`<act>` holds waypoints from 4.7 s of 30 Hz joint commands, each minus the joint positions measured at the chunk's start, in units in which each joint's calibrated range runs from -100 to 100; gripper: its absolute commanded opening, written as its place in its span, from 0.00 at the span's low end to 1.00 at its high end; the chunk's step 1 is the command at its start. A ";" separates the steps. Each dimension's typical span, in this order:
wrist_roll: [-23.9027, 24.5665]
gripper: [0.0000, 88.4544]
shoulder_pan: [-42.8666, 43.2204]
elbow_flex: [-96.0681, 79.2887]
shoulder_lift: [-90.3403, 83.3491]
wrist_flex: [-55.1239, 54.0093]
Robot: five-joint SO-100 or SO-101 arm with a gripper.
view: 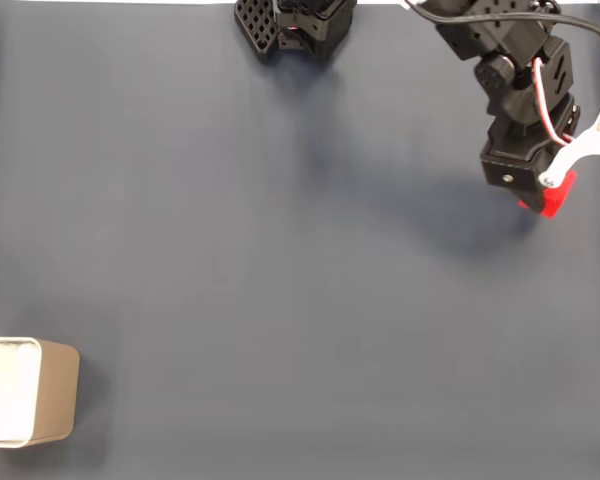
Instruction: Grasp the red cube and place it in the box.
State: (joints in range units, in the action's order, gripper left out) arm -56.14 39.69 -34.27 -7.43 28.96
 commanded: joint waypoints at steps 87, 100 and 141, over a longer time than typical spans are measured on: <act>4.40 0.03 -61.28 54.61 19.04 10.22; 4.74 0.03 -65.68 60.82 24.76 9.65; 5.52 0.03 -71.79 75.69 37.41 7.11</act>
State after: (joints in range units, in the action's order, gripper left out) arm -50.96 -30.86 37.79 30.70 38.82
